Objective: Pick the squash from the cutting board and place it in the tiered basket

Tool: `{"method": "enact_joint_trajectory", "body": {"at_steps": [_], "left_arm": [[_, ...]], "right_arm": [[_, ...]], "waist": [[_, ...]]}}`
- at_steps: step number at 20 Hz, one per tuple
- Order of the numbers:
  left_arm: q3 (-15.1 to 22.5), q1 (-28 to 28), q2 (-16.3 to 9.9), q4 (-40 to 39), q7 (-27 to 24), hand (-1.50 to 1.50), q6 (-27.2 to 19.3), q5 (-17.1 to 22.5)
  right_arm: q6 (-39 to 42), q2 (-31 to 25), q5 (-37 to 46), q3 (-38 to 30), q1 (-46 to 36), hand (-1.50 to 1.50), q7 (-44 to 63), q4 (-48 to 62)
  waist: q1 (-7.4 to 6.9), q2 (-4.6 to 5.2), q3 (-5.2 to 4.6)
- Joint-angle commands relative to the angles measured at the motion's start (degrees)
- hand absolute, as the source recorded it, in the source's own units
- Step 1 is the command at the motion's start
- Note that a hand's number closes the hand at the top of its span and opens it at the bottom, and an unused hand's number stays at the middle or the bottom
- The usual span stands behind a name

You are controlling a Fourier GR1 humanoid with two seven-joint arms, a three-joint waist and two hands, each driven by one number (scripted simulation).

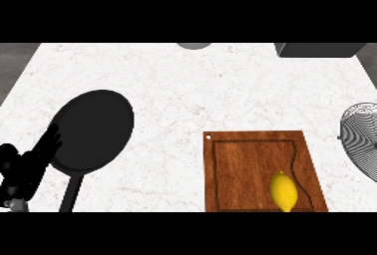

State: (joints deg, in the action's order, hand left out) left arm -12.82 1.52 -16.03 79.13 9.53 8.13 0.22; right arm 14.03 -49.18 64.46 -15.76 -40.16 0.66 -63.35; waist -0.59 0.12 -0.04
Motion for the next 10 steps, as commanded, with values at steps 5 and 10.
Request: {"method": "enact_joint_trajectory", "body": {"at_steps": [5,10], "left_arm": [[1.7,-1.1,2.2,-1.2,0.0,0.0,-1.9,-2.0],[1.6,0.7,3.1,0.4,-0.3,0.0,-2.1,-1.9]], "right_arm": [[9.2,0.0,2.0,-0.3,1.8,-1.5,8.1,8.9],[4.7,2.0,-2.3,-5.6,-0.9,-1.5,8.5,11.9]], "waist": [[0.28,0.03,0.02],[-0.01,-0.05,0.05]]}}
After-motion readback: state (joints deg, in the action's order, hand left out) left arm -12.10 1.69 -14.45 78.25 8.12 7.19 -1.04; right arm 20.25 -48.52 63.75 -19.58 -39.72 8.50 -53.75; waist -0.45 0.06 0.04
